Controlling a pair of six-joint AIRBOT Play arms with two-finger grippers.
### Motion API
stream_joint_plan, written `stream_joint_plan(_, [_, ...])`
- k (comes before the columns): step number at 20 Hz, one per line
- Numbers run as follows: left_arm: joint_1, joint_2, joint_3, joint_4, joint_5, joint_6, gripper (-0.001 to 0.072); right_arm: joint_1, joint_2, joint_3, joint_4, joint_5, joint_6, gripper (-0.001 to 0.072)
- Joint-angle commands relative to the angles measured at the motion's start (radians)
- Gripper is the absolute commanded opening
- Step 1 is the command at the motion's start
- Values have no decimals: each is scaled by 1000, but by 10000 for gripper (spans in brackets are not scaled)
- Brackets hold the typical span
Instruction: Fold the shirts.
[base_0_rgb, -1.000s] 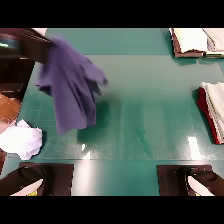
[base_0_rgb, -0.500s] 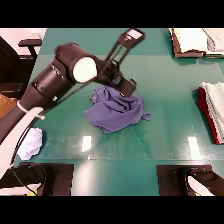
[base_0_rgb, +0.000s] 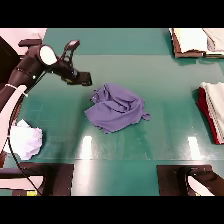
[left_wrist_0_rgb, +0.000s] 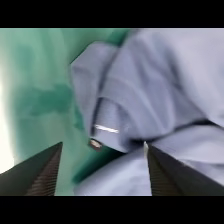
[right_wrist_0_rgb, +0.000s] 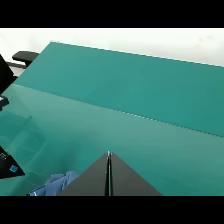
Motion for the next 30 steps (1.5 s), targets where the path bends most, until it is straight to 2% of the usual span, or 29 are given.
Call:
stream_joint_plan(1, [63, -51, -148, -174, 101, 35, 601, 0, -1, 0, 1, 2, 1, 18])
stream_joint_plan(5, [59, -141, -161, -413, 159, 143, 601, 0, -1, -2, 1, 4, 1, 17])
stream_joint_plan(10, [0, -167, -160, -432, 260, 149, 598, 0, -1, -2, 0, 5, 0, 17])
stream_joint_plan(11, [-2, -167, -155, -432, 273, 149, 413, 0, -1, -2, 0, 7, 1, 17])
stream_joint_plan(12, [0, -166, -149, -432, 275, 150, 141, 0, -1, -2, 0, 14, 1, 18])
stream_joint_plan(13, [10, -165, -134, -431, 266, 153, 29, 0, 0, -2, 0, 30, 1, 17])
stream_joint_plan(16, [62, -151, -32, -393, 174, 153, 26, 0, -18, -2, -27, 152, 2, 18])
stream_joint_plan(18, [89, -94, 36, -280, 158, 148, 26, 0, -34, -55, -43, 246, 32, 17])
stream_joint_plan(21, [106, 3, 96, -95, 156, 148, 27, 0, -34, -271, -42, 245, 74, 18])
stream_joint_plan(23, [105, 50, 100, -18, 147, 149, 28, 0, -35, -469, -31, 176, 102, 20])
stream_joint_plan(24, [106, 61, 100, -3, 130, 149, 27, 0, -39, -564, 3, 117, 102, 81])
stream_joint_plan(25, [105, 61, 100, 11, 110, 150, 28, 0, -55, -646, 45, 56, 100, 308])
stream_joint_plan(26, [105, 58, 97, 14, 92, 150, 28, 0, -90, -719, 120, 5, 97, 497])
stream_joint_plan(27, [105, 58, 90, 17, 83, 150, 28, 1, -138, -769, 210, -27, 72, 504])
stream_joint_plan(30, [105, 54, 86, 39, 70, 149, 28, 30, -306, -819, 491, -121, -108, 504])
